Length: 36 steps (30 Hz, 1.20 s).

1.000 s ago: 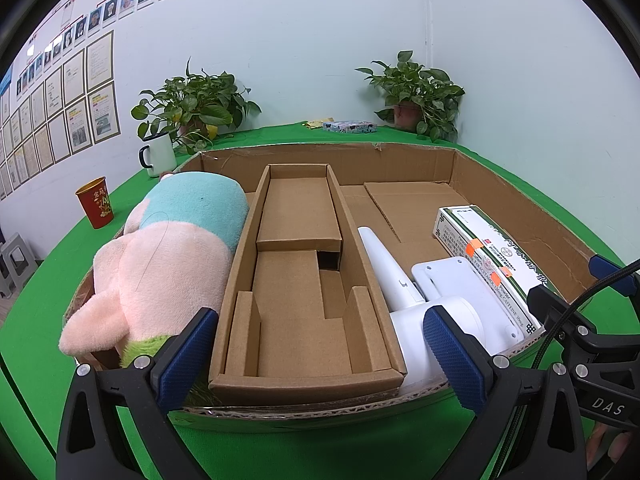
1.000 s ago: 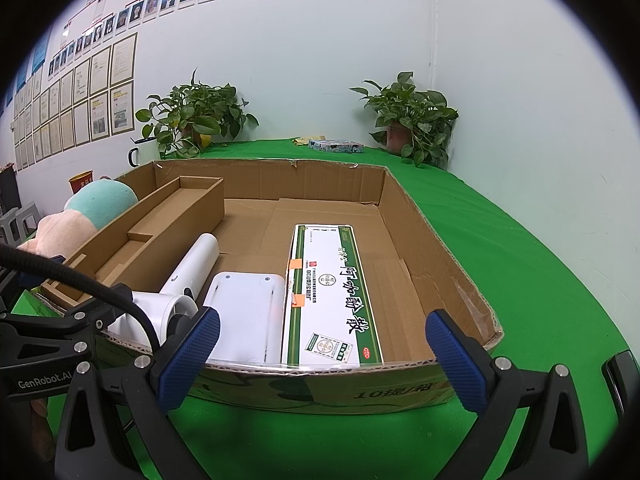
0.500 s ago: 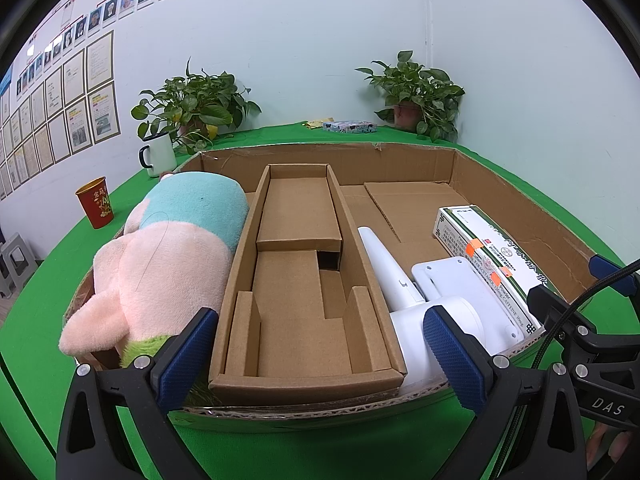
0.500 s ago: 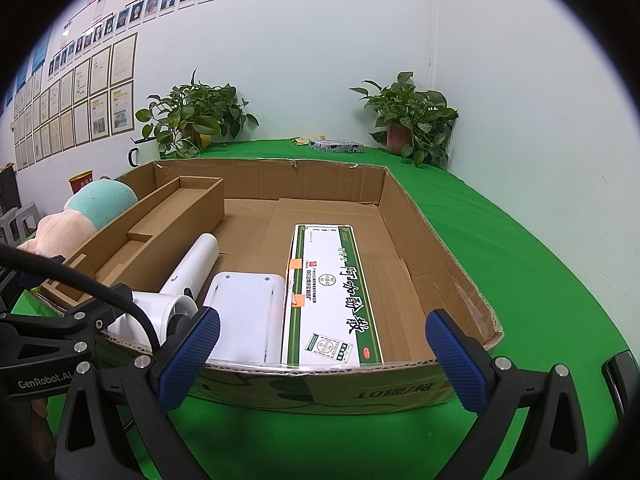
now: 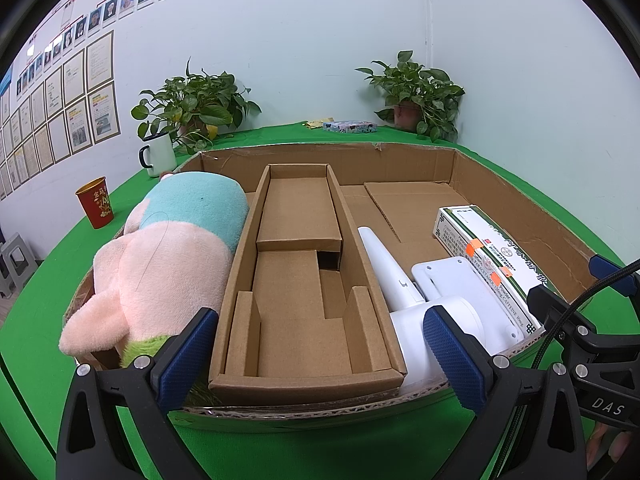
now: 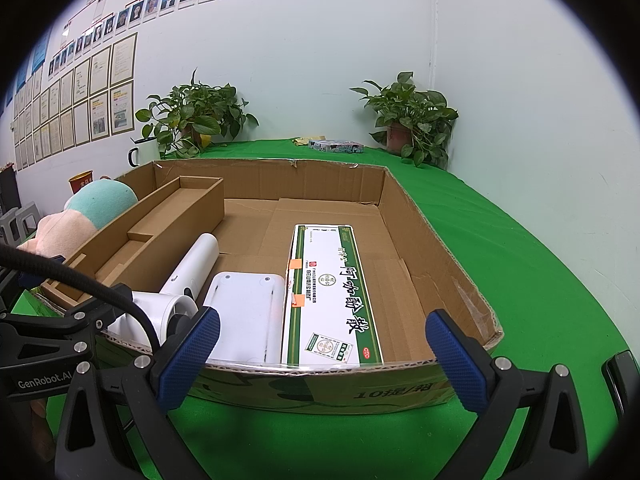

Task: Organize objects

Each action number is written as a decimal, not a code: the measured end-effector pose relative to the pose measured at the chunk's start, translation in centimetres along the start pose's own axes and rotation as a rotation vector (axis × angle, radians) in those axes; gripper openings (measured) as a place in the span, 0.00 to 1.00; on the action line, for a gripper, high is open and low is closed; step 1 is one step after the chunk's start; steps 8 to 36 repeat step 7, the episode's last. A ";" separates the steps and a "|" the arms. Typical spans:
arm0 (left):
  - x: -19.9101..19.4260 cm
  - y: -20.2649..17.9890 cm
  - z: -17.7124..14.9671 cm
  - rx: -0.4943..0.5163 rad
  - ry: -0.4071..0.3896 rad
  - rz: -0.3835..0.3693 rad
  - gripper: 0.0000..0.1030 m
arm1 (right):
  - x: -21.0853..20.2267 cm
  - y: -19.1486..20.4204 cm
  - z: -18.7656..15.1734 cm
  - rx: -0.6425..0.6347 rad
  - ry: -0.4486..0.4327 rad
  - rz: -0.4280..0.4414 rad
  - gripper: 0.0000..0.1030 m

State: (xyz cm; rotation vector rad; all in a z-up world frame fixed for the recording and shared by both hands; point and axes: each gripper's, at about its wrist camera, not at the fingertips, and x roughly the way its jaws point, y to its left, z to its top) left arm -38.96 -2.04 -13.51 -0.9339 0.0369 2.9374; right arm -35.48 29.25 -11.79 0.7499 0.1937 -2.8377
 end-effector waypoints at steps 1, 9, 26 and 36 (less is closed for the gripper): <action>-0.1 0.1 0.0 0.000 0.000 0.000 1.00 | 0.0 0.0 0.0 -0.001 0.000 -0.001 0.99; -0.1 0.1 0.0 0.000 0.000 0.000 1.00 | 0.0 0.0 0.0 0.000 0.000 -0.001 0.99; -0.1 0.1 0.0 0.000 0.000 0.000 1.00 | 0.0 0.0 0.0 0.000 0.000 -0.001 0.99; -0.1 0.1 0.0 0.000 0.000 0.000 1.00 | 0.0 0.0 0.0 0.000 0.000 -0.001 0.99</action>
